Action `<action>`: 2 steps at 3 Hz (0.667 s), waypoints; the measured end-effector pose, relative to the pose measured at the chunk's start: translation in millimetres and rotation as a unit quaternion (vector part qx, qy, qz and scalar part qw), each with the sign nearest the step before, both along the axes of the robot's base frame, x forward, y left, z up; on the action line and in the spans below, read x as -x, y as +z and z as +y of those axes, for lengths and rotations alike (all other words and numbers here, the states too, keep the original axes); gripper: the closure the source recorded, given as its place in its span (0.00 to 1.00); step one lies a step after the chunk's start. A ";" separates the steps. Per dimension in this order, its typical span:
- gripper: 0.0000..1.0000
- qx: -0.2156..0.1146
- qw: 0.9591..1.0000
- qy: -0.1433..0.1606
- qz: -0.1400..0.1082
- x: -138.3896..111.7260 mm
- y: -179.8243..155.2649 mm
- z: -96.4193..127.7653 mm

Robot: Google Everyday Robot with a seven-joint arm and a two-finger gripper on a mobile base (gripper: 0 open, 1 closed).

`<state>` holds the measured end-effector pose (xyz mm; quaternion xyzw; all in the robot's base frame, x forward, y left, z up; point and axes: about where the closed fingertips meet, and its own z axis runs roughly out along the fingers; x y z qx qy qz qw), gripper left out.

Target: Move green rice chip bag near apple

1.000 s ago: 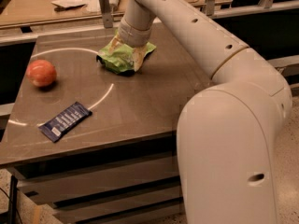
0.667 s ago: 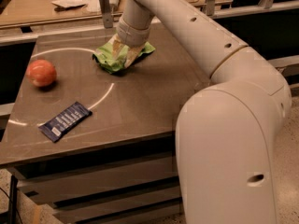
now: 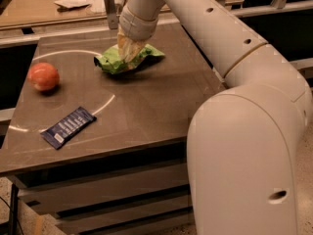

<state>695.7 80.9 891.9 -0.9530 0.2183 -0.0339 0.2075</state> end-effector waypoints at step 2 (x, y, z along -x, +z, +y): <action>1.00 -0.008 1.000 0.012 0.007 11.5 4.6 2.5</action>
Offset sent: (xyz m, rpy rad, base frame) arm -0.0279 -0.0011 0.0114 0.0194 0.0312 0.0514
